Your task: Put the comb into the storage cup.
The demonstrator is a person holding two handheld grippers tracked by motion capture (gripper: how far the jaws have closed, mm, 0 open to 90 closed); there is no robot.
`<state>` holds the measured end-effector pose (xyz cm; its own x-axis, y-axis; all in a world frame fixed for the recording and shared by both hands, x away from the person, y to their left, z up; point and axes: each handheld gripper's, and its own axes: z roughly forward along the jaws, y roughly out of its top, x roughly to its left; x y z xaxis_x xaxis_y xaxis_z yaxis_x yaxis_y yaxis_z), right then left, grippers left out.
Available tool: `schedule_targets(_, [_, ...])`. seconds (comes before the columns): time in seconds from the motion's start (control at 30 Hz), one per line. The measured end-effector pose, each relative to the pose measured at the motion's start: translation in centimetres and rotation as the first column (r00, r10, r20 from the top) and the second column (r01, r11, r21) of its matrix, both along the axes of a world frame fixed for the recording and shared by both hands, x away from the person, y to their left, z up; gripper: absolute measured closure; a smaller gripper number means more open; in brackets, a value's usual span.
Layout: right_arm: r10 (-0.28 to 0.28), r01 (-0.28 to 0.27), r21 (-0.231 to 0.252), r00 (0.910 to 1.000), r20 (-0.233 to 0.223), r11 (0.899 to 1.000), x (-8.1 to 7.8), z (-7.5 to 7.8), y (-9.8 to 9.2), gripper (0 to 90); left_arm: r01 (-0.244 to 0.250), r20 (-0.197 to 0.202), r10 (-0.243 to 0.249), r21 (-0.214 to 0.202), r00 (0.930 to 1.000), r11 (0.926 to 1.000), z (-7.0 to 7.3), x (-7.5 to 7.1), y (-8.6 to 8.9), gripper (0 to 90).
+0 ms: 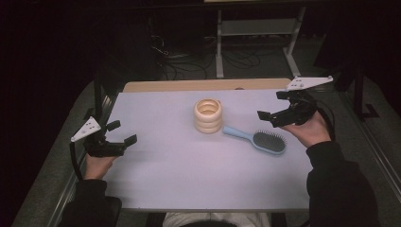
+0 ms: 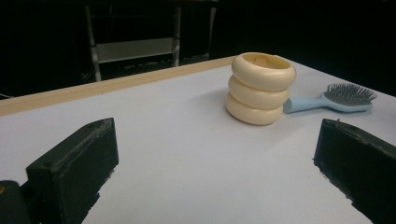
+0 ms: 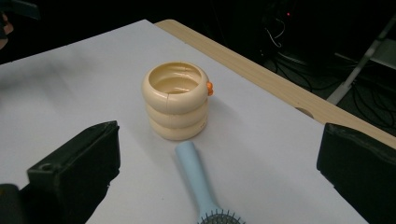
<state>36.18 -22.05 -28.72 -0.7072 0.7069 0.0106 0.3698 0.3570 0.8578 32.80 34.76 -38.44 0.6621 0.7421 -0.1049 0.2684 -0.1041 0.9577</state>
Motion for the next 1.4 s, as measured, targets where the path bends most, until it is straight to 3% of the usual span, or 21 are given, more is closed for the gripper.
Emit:
schedule_targets(0.83, [0.023, -0.024, -0.040, 0.9987, -0.046, 0.999, 5.5, -1.2, 3.9, 0.0, 0.001, 0.003, -0.001, -0.008, 1.0000, 1.0000, 0.0, 0.3, 0.1, 0.0])
schedule_targets(1.2, [0.014, -0.020, -0.071, 0.9960, -0.088, 0.997, 7.5, -3.1, 5.7, 0.0, 0.004, 0.007, -0.004, -0.012, 1.0000, 0.9999, 0.0, 0.4, 0.2, 0.0])
schedule_targets(1.37, [-0.009, 0.002, -0.062, 0.9938, -0.111, 0.998, 8.5, -4.1, 5.8, 0.7, 0.005, 0.005, -0.005, -0.012, 1.0000, 0.9999, 0.0, 0.4, 0.2, 0.0])
schedule_targets(1.4, [-0.004, -0.002, -0.049, 0.9921, -0.125, 0.999, 8.6, -4.3, 5.7, 4.5, 0.005, 0.006, -0.005, -0.011, 1.0000, 0.9999, 0.0, 0.4, 0.2, 0.0])
